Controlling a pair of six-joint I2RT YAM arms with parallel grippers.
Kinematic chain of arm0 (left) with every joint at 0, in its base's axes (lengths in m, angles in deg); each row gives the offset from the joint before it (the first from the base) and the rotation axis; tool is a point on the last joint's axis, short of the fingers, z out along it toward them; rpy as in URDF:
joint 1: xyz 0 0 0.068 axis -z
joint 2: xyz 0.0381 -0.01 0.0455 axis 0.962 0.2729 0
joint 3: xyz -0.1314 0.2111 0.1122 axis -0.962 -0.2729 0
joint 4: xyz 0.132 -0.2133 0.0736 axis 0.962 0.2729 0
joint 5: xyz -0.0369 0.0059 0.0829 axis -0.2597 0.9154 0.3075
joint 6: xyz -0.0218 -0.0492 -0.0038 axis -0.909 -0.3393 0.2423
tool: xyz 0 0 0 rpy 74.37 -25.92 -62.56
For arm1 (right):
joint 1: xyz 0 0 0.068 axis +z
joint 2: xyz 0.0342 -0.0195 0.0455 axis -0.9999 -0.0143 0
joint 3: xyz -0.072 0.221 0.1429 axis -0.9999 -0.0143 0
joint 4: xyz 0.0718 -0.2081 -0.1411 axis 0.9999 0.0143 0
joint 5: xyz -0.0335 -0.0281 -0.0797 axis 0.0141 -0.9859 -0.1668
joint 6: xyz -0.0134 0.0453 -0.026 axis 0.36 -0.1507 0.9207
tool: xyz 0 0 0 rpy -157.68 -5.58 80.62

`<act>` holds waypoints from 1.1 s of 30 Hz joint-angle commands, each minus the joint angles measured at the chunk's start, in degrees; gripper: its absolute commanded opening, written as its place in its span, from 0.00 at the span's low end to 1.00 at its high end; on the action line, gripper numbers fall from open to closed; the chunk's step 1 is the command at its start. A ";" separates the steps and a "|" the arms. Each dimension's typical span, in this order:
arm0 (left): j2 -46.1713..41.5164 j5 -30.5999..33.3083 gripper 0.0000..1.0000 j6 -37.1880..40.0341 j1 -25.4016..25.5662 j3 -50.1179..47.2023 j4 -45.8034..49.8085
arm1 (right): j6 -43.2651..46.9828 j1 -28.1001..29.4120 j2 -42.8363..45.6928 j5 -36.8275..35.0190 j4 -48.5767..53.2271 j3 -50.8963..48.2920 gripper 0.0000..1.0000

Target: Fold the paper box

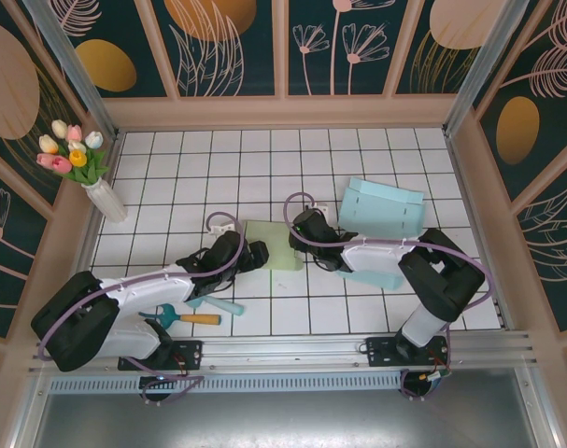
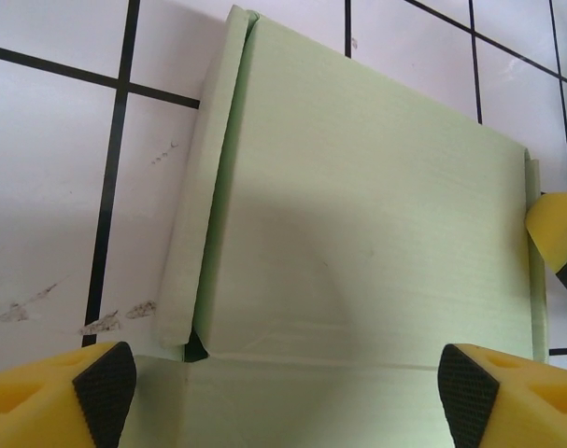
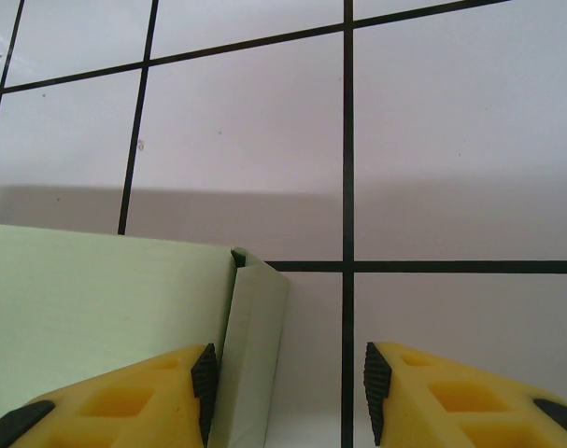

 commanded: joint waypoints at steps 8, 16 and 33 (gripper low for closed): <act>0.94 -0.93 0.78 -0.87 0.21 -1.15 -2.00 | 0.35 0.35 -1.36 -2.09 3.20 -0.23 0.49; 1.99 -1.76 0.72 -1.45 0.24 -2.27 -4.43 | 0.28 0.37 -1.81 -2.01 2.77 -0.67 0.49; 3.63 -0.50 0.67 -2.04 0.19 -3.46 -5.89 | -0.09 0.43 -1.22 -1.13 1.97 -1.60 0.48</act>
